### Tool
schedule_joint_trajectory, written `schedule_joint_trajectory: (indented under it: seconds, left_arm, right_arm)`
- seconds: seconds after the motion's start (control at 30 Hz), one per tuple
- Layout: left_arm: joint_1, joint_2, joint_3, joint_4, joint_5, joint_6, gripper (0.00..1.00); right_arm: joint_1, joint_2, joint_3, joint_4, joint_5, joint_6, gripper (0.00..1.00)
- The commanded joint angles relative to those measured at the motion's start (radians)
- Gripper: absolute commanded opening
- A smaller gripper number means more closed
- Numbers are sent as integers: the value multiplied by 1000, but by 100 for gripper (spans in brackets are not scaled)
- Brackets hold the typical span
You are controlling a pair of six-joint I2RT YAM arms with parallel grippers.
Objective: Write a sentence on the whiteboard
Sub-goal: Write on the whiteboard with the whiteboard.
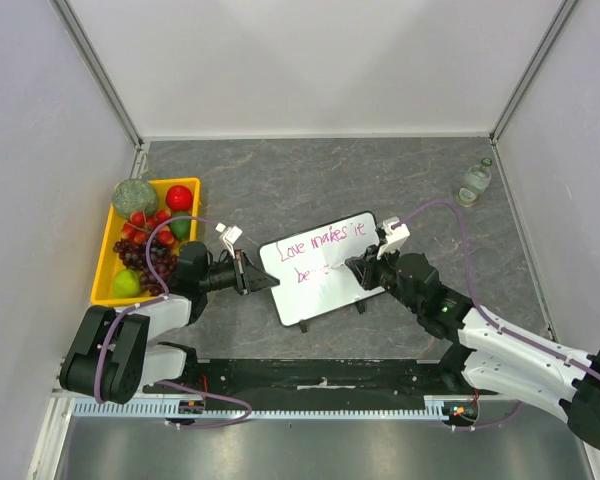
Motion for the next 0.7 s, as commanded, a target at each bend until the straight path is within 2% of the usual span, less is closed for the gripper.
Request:
schedule_joint_trajectory:
  seconds: [0.0,0.67]
  left_arm:
    - [0,9,20,18,-9,26,2]
    - [-3,11,18,18,-7,26,2]
  right_arm:
    - [-5,13,-18,53,19,5,0]
    - [-11,-4,-22,6,99,-14,0]
